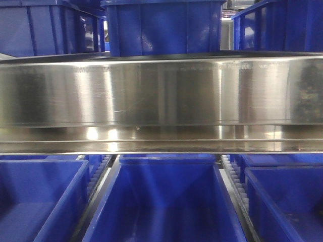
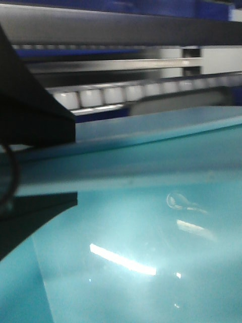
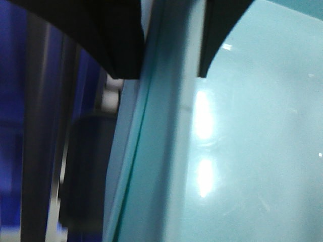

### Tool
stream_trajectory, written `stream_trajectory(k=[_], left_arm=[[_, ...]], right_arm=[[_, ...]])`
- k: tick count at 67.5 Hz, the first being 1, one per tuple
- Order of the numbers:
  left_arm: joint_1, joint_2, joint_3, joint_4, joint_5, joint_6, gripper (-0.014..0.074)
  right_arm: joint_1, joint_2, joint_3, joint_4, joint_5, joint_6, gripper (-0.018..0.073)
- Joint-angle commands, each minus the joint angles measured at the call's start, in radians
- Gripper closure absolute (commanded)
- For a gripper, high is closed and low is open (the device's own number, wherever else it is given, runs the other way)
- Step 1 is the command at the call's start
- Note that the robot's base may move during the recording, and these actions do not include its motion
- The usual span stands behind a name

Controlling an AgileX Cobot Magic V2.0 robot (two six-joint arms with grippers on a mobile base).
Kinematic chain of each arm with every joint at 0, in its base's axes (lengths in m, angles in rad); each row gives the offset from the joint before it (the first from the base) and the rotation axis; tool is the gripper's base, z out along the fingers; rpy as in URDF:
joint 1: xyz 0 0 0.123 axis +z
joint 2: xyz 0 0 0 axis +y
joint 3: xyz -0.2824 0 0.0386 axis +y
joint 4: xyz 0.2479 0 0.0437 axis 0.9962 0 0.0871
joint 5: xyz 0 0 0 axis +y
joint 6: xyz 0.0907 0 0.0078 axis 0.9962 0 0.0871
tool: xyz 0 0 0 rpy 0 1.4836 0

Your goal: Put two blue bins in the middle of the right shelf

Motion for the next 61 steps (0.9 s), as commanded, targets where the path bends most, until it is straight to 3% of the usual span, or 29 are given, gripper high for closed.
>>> stream_trajectory(k=[1,31,61], left_arm=[[0.003,-0.043,-0.039,-0.079,-0.082,0.007,0.0707],[0.003,-0.051,-0.046,-0.079,-0.089,0.007,0.0707],[0.003,-0.051,-0.046,-0.077,-0.180,0.007,0.0707]], right_arm=[[0.004,-0.020,-0.067,0.030,-0.035,-0.025,0.0712],[0.004,-0.019,-0.085,0.030,-0.029,-0.025,0.0712],[0.004,-0.019,-0.085,0.030,-0.033,-0.025,0.0712]])
